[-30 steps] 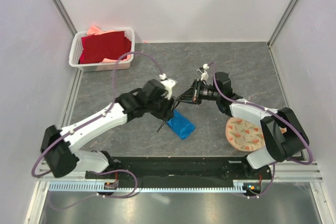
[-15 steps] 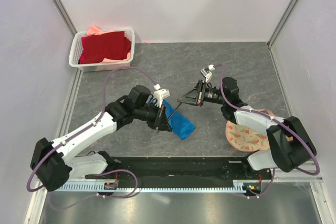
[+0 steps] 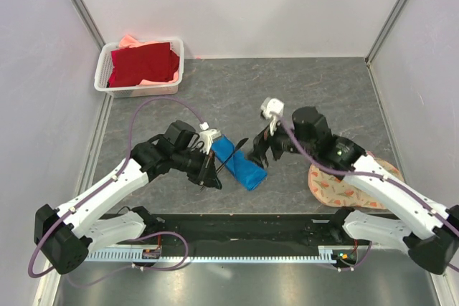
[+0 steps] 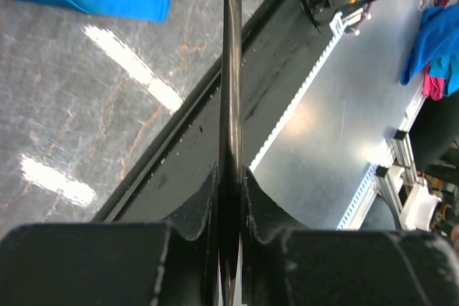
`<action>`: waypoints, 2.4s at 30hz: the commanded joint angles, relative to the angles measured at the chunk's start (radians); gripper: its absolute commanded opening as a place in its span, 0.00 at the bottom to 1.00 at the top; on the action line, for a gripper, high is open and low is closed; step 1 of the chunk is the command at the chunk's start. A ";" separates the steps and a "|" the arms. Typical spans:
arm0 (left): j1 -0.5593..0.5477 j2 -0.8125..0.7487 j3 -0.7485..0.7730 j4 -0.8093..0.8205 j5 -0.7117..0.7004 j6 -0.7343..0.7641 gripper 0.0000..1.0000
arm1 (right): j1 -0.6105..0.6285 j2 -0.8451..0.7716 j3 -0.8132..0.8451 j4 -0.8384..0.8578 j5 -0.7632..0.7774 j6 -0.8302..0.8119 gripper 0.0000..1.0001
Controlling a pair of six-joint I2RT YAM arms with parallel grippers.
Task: Fold the napkin into a case and place the utensils inside
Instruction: Pass from the right arm to the left, then pass from the left arm to the right
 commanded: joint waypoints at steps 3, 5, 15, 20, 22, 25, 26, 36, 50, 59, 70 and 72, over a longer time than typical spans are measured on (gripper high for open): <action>0.003 0.005 0.019 -0.032 0.113 0.067 0.02 | 0.187 -0.082 -0.047 -0.084 0.157 -0.498 0.98; 0.003 0.013 0.022 -0.040 0.129 0.073 0.02 | 0.198 -0.063 -0.027 -0.137 0.107 -0.643 0.98; -0.023 0.046 0.051 -0.078 0.098 0.107 0.02 | 0.272 0.202 0.264 -0.368 0.112 -1.000 0.85; -0.033 0.054 0.071 -0.098 0.029 0.111 0.02 | 0.284 0.311 0.344 -0.470 0.069 -1.046 0.67; -0.033 0.057 0.076 -0.103 0.008 0.116 0.02 | 0.292 0.339 0.375 -0.495 0.060 -1.052 0.57; -0.033 0.068 0.084 -0.109 -0.005 0.119 0.02 | 0.299 0.371 0.389 -0.512 0.037 -1.061 0.55; -0.033 0.069 0.088 -0.107 -0.003 0.119 0.02 | 0.299 0.383 0.389 -0.512 0.034 -1.066 0.55; -0.035 0.072 0.096 -0.110 0.012 0.128 0.02 | 0.301 0.448 0.392 -0.501 0.066 -1.058 0.34; -0.035 0.066 0.105 -0.117 0.015 0.133 0.02 | 0.301 0.472 0.386 -0.429 0.063 -1.063 0.43; 0.078 0.007 0.088 -0.065 -0.087 0.017 0.41 | 0.301 0.425 0.289 -0.416 0.146 -0.876 0.00; 0.439 0.067 0.038 0.207 -0.094 -0.281 0.45 | 0.299 0.323 0.071 -0.382 0.447 -0.155 0.00; 0.438 0.138 0.009 0.326 -0.019 -0.350 0.35 | 0.298 0.351 0.066 -0.418 0.491 -0.047 0.00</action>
